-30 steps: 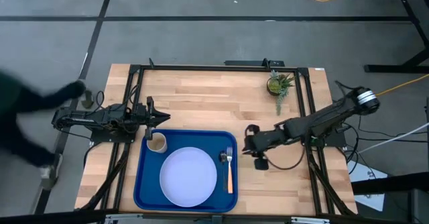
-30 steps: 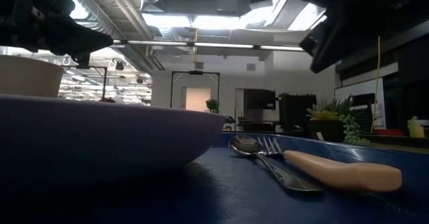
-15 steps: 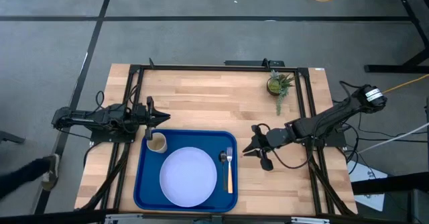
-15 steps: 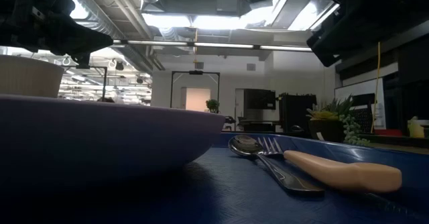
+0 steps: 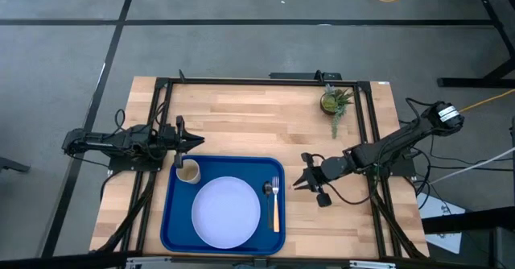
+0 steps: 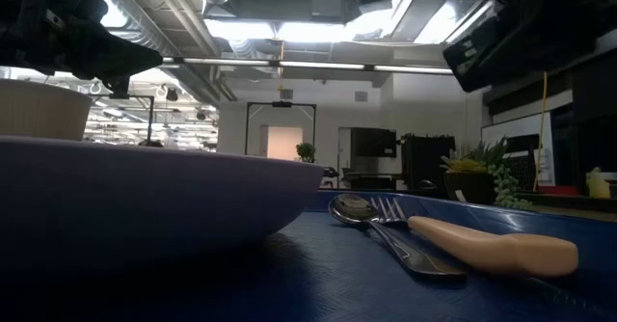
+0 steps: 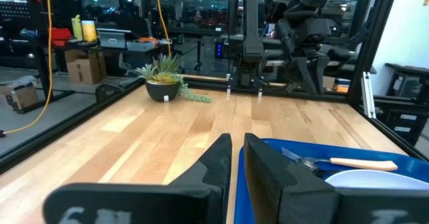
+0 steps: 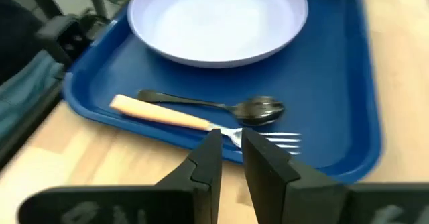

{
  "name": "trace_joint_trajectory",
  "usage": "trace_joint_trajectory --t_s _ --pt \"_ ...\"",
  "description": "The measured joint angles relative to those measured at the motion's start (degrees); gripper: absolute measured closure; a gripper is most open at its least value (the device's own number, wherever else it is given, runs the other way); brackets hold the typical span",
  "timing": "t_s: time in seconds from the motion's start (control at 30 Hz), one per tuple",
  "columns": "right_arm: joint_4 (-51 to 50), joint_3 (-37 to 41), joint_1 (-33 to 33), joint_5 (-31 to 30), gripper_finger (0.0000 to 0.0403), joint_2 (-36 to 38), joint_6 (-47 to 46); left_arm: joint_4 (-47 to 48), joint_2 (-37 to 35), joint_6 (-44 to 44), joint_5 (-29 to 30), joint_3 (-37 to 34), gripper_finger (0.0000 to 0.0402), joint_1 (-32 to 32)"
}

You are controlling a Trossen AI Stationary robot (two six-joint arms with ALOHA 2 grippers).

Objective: Pick and place plate/cup/fork/spoon on tray
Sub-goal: Return to Home Position

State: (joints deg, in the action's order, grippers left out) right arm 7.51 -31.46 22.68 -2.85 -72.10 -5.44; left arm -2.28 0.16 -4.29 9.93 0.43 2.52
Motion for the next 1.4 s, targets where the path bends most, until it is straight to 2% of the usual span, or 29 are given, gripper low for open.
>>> trace_joint_trajectory --t_s 0.47,0.7,0.97,1.1,1.27,1.4 --pt "-1.87 0.02 -8.05 -0.02 0.0338 -0.98 2.9 0.0 -0.01 0.02 0.0 0.0 0.0368 0.01" --pt "-3.61 2.16 -8.27 0.09 0.0338 2.84 1.19 0.0 -0.01 0.02 0.0 0.0 0.0368 0.0" --pt "14.78 18.38 -8.27 0.08 0.0338 8.08 -9.38 0.0 -0.02 0.02 0.02 0.0 0.0368 0.0" --pt "23.95 22.33 -8.27 0.14 0.0338 8.66 -5.96 0.0 -0.01 0.0 -0.03 0.0 0.0368 0.01" --pt "37.3 27.32 -8.27 4.85 0.0338 8.86 2.84 0.02 0.0 0.02 -0.07 0.0 0.0368 0.0" --pt "41.17 31.16 -8.33 5.92 0.0338 8.99 1.38 0.02 -0.02 0.0 -0.09 0.0 0.0368 0.01"
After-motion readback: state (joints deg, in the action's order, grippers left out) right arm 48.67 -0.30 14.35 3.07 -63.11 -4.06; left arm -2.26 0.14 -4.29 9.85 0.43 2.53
